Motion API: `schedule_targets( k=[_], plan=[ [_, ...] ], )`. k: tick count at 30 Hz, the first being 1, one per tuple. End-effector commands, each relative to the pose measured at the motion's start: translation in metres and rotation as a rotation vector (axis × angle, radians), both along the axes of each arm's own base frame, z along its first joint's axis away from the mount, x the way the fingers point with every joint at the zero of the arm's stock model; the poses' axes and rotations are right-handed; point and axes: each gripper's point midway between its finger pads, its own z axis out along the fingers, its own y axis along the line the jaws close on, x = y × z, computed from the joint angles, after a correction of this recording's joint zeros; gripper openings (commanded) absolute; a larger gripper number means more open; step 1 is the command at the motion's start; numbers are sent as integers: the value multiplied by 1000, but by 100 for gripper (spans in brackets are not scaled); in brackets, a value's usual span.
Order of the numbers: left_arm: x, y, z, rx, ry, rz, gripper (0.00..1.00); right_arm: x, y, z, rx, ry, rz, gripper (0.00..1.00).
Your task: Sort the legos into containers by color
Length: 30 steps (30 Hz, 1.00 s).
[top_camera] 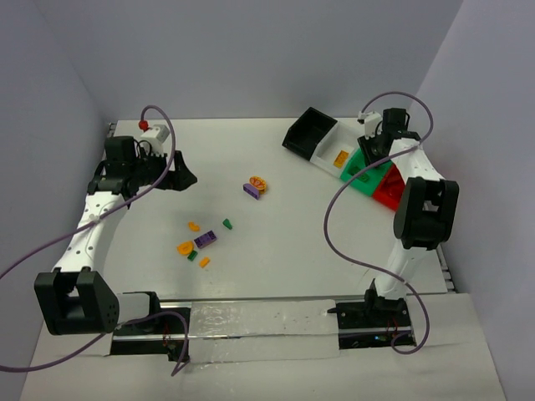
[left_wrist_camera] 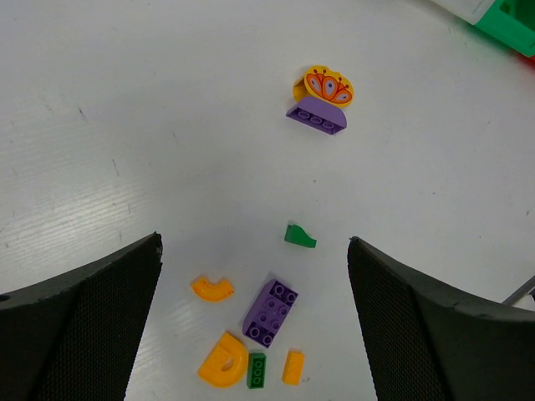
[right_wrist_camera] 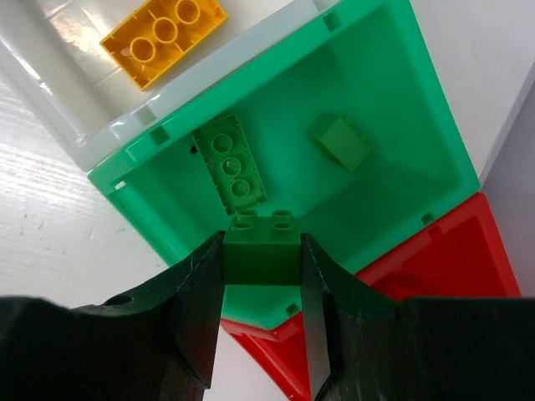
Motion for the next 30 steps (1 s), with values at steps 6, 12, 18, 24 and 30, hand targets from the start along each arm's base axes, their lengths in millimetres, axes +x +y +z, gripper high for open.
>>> schedule_targets(
  k=[6, 12, 18, 24, 30],
  plan=[
    [5, 2, 13, 16, -62, 16, 99, 22, -6, 35, -44, -95, -24, 73],
    [7, 1, 13, -7, -52, 35, 99, 2, 46, 75, -31, -172, 38, 90],
    [15, 5, 28, -38, -92, 99, 99, -58, 210, 89, 182, -163, 325, 85],
    [22, 13, 40, -72, -67, 176, 96, -127, 352, 68, 365, -37, 463, 74],
    [20, 25, 43, -79, -64, 211, 95, -177, 426, 18, 281, 50, 575, 70]
  ],
)
